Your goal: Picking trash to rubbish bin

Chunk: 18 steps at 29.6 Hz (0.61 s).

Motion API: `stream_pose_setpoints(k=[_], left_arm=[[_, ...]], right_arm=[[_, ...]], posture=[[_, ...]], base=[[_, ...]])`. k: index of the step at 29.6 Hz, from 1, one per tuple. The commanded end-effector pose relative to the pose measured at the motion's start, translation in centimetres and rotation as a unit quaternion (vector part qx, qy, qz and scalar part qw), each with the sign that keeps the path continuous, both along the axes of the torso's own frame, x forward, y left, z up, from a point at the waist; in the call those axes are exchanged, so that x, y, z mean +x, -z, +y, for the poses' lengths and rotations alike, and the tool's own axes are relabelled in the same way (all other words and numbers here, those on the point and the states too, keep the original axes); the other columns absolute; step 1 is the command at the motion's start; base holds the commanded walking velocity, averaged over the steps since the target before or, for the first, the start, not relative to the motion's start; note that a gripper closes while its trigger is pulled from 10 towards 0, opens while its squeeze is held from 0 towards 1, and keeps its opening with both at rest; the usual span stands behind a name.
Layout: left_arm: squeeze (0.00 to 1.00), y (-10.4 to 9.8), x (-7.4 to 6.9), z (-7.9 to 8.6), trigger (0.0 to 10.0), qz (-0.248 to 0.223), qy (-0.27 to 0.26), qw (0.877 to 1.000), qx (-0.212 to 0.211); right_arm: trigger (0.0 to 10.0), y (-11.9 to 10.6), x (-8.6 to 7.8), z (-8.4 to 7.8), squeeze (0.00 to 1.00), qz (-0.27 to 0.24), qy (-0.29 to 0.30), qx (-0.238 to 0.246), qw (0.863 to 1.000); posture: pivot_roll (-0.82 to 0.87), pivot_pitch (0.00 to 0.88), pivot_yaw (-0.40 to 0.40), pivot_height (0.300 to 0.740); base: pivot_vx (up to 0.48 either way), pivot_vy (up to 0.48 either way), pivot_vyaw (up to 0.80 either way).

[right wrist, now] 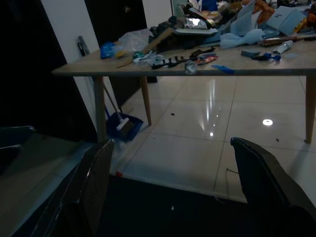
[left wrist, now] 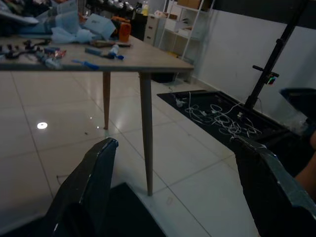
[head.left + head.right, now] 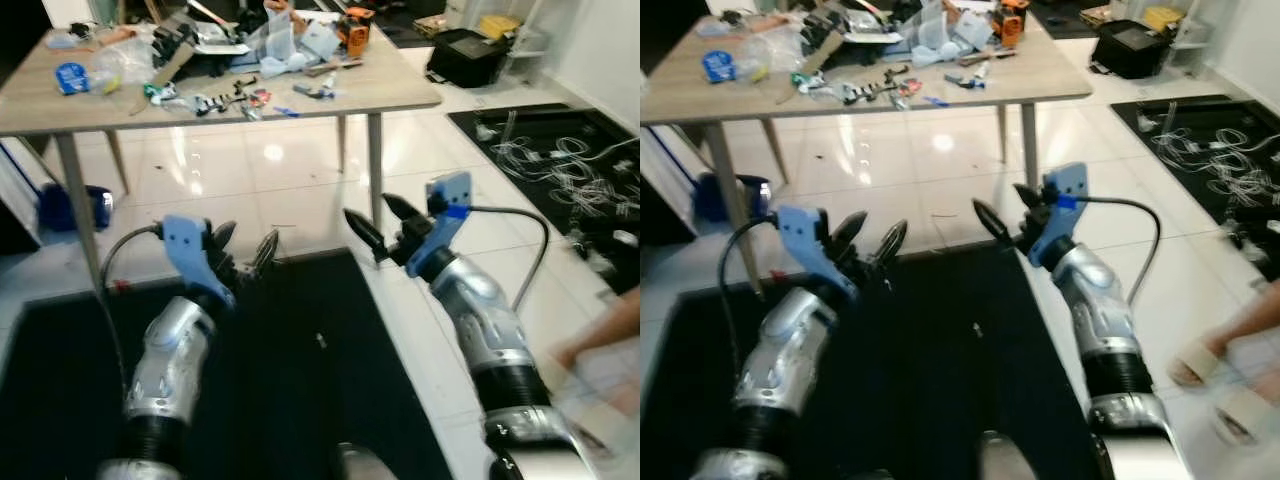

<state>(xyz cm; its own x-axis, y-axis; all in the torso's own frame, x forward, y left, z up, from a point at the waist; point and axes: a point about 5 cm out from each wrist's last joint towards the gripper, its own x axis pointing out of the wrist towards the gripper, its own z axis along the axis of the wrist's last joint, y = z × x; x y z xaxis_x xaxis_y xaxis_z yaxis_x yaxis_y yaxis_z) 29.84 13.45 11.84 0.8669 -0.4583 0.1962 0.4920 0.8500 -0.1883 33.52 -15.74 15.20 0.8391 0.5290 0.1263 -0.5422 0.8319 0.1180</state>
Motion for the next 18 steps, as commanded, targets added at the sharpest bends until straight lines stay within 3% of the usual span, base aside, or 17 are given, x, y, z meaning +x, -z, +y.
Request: stream_pose_setpoints(k=[1,6,13,18], left_arm=[[0.00,0.16,-0.19,0.34,10.0,0.001,-0.004,1.000,0.000],[0.00,0.15,-0.19,0.33,10.0,0.001,-0.003,1.000,0.001],[0.00,0.13,-0.21,0.33,10.0,0.000,-0.001,1.000,0.002],[0.00,0.14,-0.24,0.36,10.0,-0.001,-0.001,1.000,0.003]], right_arm=[[10.0,0.13,0.11,0.39,0.00,0.007,-0.002,0.003,1.000],[10.0,0.20,0.19,0.36,0.00,0.013,0.002,0.006,1.000],[10.0,0.20,0.28,0.34,0.00,0.021,0.003,0.012,1.000],[10.0,0.11,0.27,0.32,0.00,0.014,0.005,0.010,1.000]], posture=[[-0.06,0.000,-0.028,0.740],[-0.06,0.000,-0.028,0.740],[-0.06,0.000,-0.028,0.740],[-0.06,0.000,-0.028,0.740]], base=[[0.480,0.000,0.00],[0.480,0.000,0.00],[0.480,0.000,-0.74],[0.480,0.000,0.00]])
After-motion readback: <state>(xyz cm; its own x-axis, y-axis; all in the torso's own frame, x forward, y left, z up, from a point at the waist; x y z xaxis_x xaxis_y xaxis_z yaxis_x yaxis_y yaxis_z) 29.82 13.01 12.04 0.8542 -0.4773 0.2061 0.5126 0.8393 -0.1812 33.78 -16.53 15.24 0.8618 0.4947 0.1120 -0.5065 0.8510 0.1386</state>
